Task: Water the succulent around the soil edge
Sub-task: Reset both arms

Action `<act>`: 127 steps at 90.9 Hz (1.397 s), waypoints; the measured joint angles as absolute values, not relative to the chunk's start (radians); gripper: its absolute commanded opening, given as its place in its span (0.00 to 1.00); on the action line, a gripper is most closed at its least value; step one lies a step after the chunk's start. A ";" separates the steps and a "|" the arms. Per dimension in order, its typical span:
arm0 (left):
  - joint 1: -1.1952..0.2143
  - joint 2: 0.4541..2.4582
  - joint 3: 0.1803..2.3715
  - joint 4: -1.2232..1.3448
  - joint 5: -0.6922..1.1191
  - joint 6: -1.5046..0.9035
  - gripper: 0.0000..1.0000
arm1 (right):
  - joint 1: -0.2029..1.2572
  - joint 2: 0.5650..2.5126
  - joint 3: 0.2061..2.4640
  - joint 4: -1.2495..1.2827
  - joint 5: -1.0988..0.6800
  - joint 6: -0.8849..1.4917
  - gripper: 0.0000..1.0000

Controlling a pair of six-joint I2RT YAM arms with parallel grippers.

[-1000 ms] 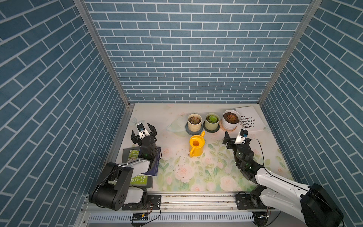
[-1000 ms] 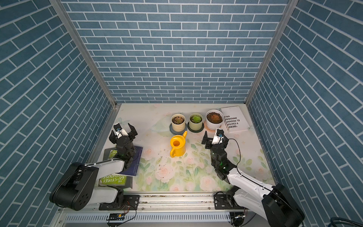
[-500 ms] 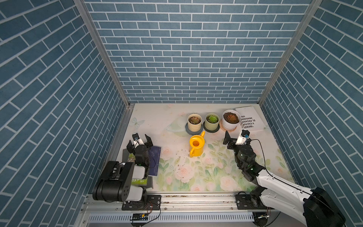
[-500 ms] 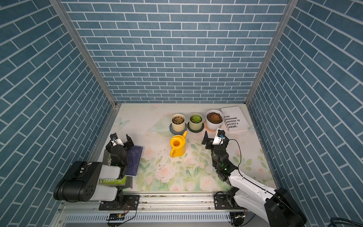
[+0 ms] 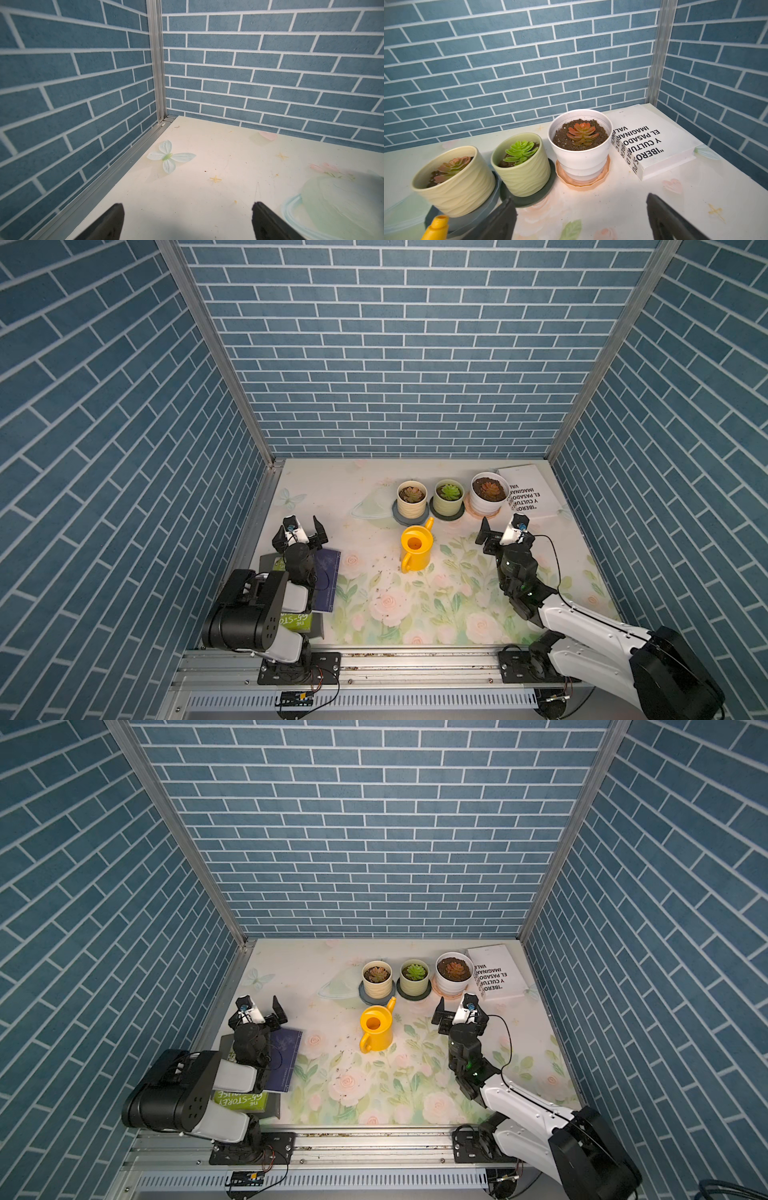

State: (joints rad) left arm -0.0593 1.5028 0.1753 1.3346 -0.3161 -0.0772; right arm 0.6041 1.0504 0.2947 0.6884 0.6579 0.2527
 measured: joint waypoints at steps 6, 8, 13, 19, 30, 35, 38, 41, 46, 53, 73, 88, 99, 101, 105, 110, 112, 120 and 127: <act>-0.059 1.503 0.175 1.334 -0.316 -0.077 1.00 | 0.582 1.072 0.299 0.698 0.653 0.212 0.99; -0.059 1.503 0.175 1.333 -0.316 -0.077 1.00 | 0.572 1.080 0.302 0.702 0.651 0.195 1.00; -0.059 1.503 0.175 1.333 -0.316 -0.077 1.00 | 0.537 1.096 0.307 0.718 0.644 0.155 1.00; -0.059 1.503 0.175 1.333 -0.316 -0.077 1.00 | 0.474 1.113 0.312 0.742 0.625 0.113 1.00; -0.059 1.504 0.175 1.333 -0.316 -0.075 1.00 | 0.361 1.146 0.309 0.805 0.573 0.059 1.00; -0.059 1.504 0.175 1.333 -0.316 -0.075 1.00 | 0.318 1.168 0.294 0.860 0.544 0.035 1.00; -0.059 1.504 0.175 1.333 -0.316 -0.075 1.00 | 0.294 1.187 0.283 0.892 0.527 0.023 1.00; -0.059 1.504 0.175 1.333 -0.316 -0.075 1.00 | 0.271 1.207 0.274 0.916 0.510 0.014 1.00; -0.059 1.504 0.175 1.333 -0.316 -0.074 1.00 | 0.236 1.245 0.261 0.950 0.476 -0.008 1.00; -0.059 1.504 0.175 1.332 -0.316 -0.074 1.00 | 0.187 1.282 0.235 1.005 0.422 -0.024 1.00; -0.059 1.504 0.175 1.331 -0.316 -0.074 1.00 | 0.080 1.373 0.163 1.205 0.259 -0.023 1.00; -0.059 1.504 0.175 1.329 -0.316 -0.074 1.00 | 0.073 1.515 0.106 1.333 0.211 -0.023 0.99; -0.059 1.504 0.175 1.329 -0.316 -0.074 1.00 | 0.070 1.527 0.162 1.320 0.200 -0.023 1.00; -0.059 1.504 0.175 1.329 -0.316 -0.074 1.00 | 0.069 1.527 0.171 1.322 0.200 -0.023 1.00; -0.059 1.504 0.175 1.329 -0.316 -0.074 1.00 | 0.069 1.527 0.183 1.327 0.198 -0.023 1.00; -0.059 1.504 0.175 1.329 -0.316 -0.074 1.00 | 0.068 1.527 0.186 1.328 0.198 -0.023 1.00; -0.059 1.504 0.175 1.329 -0.315 -0.074 1.00 | 0.068 1.527 0.186 1.328 0.198 -0.023 0.99; -0.059 1.504 0.175 1.329 -0.316 -0.074 1.00 | 0.067 1.527 0.186 1.325 0.198 -0.023 0.99; -0.059 1.504 0.175 1.329 -0.316 -0.074 1.00 | 0.067 1.527 0.186 1.325 0.198 -0.023 1.00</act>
State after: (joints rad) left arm -0.0593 1.5036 0.1753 1.3293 -0.3157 -0.0742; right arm 0.0669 1.5269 0.1856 1.3247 0.1978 -0.0227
